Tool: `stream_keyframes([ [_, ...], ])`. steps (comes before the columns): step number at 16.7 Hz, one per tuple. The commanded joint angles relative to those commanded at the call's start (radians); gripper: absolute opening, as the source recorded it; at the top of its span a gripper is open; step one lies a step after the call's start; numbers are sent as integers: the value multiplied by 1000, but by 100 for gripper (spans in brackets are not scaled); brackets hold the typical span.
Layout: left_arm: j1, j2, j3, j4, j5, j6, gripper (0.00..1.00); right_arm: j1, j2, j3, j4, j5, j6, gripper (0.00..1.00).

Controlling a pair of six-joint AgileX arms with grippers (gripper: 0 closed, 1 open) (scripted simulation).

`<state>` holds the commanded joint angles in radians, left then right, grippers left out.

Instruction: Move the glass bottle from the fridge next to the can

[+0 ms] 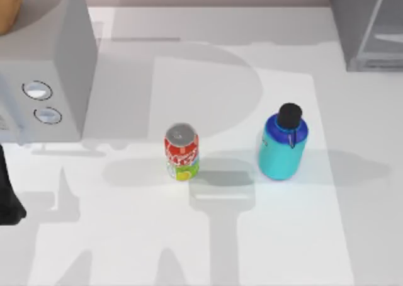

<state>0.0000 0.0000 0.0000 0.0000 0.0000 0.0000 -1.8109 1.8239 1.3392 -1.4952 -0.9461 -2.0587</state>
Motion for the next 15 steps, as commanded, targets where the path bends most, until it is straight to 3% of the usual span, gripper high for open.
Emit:
stream_keyframes([
  [8,0,0,0,0,0,0,100,46,0,-3,60,7,65,100],
  [11,0,0,0,0,0,0,100,145,3,-6,199,27,222,100],
  [15,0,0,0,0,0,0,100,341,8,-12,463,70,558,100],
])
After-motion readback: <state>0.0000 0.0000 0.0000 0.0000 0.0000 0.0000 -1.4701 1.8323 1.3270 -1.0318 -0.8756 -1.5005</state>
